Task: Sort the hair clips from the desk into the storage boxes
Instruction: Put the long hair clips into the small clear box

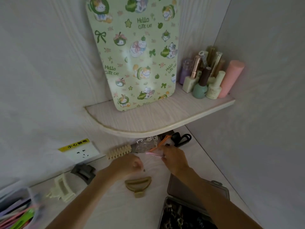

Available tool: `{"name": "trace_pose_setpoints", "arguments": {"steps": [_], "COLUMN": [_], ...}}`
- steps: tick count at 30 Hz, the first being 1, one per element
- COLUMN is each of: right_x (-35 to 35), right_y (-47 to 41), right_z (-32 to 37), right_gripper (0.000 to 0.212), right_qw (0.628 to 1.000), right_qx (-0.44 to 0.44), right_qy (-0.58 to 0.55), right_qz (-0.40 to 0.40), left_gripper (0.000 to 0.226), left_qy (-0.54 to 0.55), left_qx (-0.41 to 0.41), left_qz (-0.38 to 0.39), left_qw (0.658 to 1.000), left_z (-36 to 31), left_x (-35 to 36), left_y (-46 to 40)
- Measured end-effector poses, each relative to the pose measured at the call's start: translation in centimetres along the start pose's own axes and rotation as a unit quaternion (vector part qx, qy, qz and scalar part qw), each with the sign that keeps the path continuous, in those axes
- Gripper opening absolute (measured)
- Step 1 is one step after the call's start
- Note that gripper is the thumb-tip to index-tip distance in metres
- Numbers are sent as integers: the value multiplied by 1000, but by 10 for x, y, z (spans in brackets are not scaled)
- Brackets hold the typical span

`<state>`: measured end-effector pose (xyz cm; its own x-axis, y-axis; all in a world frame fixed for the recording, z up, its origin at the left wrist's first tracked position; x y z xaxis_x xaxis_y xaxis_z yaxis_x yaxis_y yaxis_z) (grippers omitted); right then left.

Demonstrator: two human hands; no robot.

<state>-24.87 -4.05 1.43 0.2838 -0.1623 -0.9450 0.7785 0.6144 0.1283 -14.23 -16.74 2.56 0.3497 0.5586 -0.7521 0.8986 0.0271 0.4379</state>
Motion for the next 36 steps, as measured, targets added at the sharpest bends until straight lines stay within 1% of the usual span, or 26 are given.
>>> {"name": "trace_pose_setpoints", "arguments": {"steps": [1,3,5,7,9,11,13,15,18,20,21,23,25,27,30,33,36], "right_x": [1,4,8,8,0,-14,-30,-43,-53,-54,-55,-58,-60,-65,-66,-62,-49], "right_y": [-1,1,6,10,11,13,19,26,34,38,39,42,45,49,55,53,47], "right_z": [-3,-7,-11,-18,-30,-41,-54,-66,-79,-84,-86,-87,-87,-86,-79,-55,0], "right_gripper": [30,26,25,26,25,27,30,31,31,31,31,30,29,27,26,26,26], "right_qw": [1000,999,996,991,987,985,989,992,995,997,998,999,1000,998,992,989,990], "right_qx": [4,-3,-25,-51,-66,-80,-70,-50,-27,-13,-8,-4,1,20,28,10,-47], "right_qy": [-1,34,68,104,135,149,126,105,80,50,37,13,-13,-65,-118,-145,-135], "right_qz": [12,34,60,70,56,37,38,40,47,52,49,34,18,-2,-20,-19,0], "left_gripper": [22,28,36,43,43,40,42,41,32,25,24,24,23,20,17,18,21], "left_qy": [-2,-12,-8,-18,-65,-143,-207,-240,-254,-250,-243,-213,-160,-100,-23,41,78], "left_qx": [2,15,30,29,12,-2,2,6,-16,-34,-36,-28,-19,-12,-11,-36,-58], "left_qz": [-23,-50,-73,-91,-112,-138,-148,-153,-169,-157,-152,-167,-204,-244,-278,-273,-281], "left_qw": [1000,999,997,995,992,980,967,959,952,955,957,962,965,964,960,961,955], "left_z": [-3,-12,-22,-32,-44,-58,-70,-77,-77,-72,-70,-68,-64,-59,-48,-28,4], "left_x": [-5,-9,-9,-7,-8,-11,-7,-3,0,6,9,11,10,10,12,14,12], "left_y": [-5,-18,-32,-48,-63,-74,-83,-89,-93,-91,-89,-81,-71,-55,-18,21,72]}}
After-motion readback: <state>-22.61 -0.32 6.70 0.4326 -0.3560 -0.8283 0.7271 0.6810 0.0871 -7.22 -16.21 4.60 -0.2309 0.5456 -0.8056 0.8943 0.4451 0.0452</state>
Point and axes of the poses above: each hand's wrist, its own y-axis away from the middle knuckle, its own x-axis out of the palm, z = x × y, the point moved 6 cm from there along -y, towards the middle knuckle, and after that the axes turned 9 degrees about x, right-handed, at the moved point
